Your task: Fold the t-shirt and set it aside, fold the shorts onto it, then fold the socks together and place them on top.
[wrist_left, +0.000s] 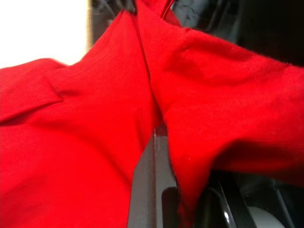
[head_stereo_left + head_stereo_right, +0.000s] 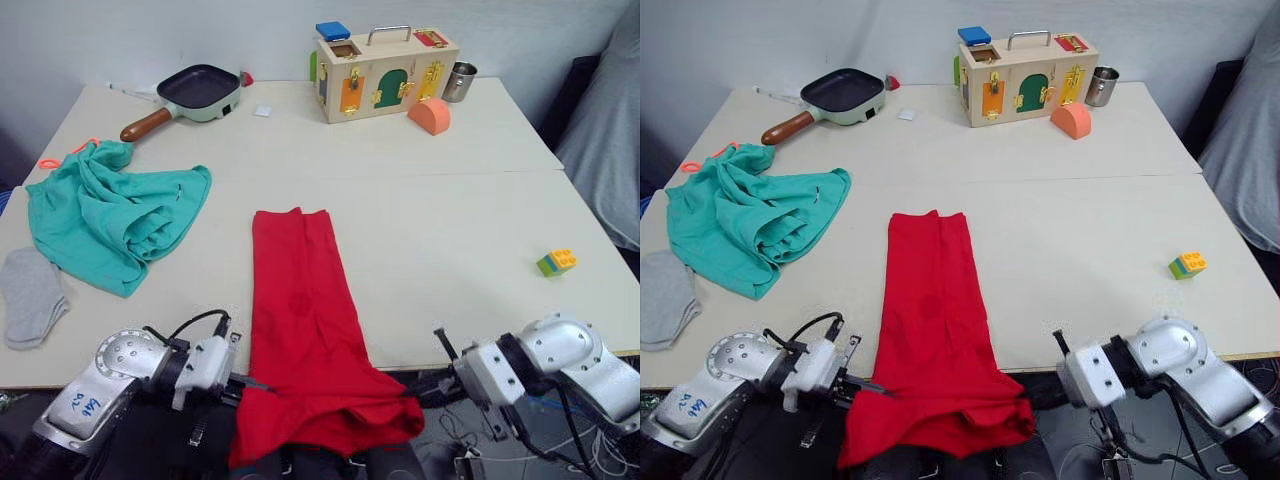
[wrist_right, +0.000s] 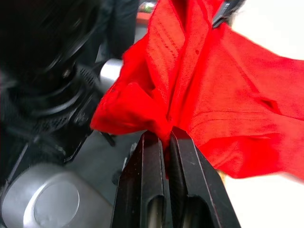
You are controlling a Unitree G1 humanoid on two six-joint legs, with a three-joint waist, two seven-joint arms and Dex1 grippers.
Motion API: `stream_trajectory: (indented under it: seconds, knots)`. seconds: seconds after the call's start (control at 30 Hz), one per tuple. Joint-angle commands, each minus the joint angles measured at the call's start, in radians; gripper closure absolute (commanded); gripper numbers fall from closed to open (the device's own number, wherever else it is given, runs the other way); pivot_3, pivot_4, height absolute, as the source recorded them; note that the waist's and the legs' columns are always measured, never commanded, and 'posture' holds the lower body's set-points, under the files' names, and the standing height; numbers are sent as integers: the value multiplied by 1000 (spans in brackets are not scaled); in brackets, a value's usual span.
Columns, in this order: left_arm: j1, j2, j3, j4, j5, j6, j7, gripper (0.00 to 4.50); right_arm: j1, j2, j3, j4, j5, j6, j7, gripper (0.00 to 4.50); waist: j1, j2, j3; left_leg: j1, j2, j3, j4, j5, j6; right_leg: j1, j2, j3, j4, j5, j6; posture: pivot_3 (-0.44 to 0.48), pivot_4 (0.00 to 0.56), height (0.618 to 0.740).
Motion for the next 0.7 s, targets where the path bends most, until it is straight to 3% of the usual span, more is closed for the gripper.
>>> stream_trajectory:
  seconds: [0.03,0.2,0.37,0.5,0.7]
  knots:
    - [-39,25,118,49,-134,198,47,4500,-119,25,-71,17,86,188,-35,4480,-1,0,0,0,0,0,0,0,0,0,0,0,0,0,0,0,150,740]
    - [-220,-64,202,200,-242,391,187,4500,-314,156,-88,146,102,366,-116,4480,-3,0,0,0,0,-1,0,1,-1,0,0,-1,1,0,-1,0,150,740]
    - [-511,-222,262,430,-299,543,362,4500,-536,356,-75,381,14,478,-272,4480,-1,0,0,-5,-1,-1,3,3,0,-2,0,-3,3,1,1,0,150,740]
    - [-648,-300,260,582,-207,568,474,4500,-658,476,-66,579,-92,483,-350,4480,-4,0,0,-5,-2,0,3,4,0,-2,1,-3,4,1,1,0,150,740]
    - [-715,-367,279,701,-139,568,560,4500,-762,592,-44,789,-248,396,-409,4480,-10,0,0,-8,-1,2,2,4,-1,-6,3,-2,6,1,1,0,150,740]
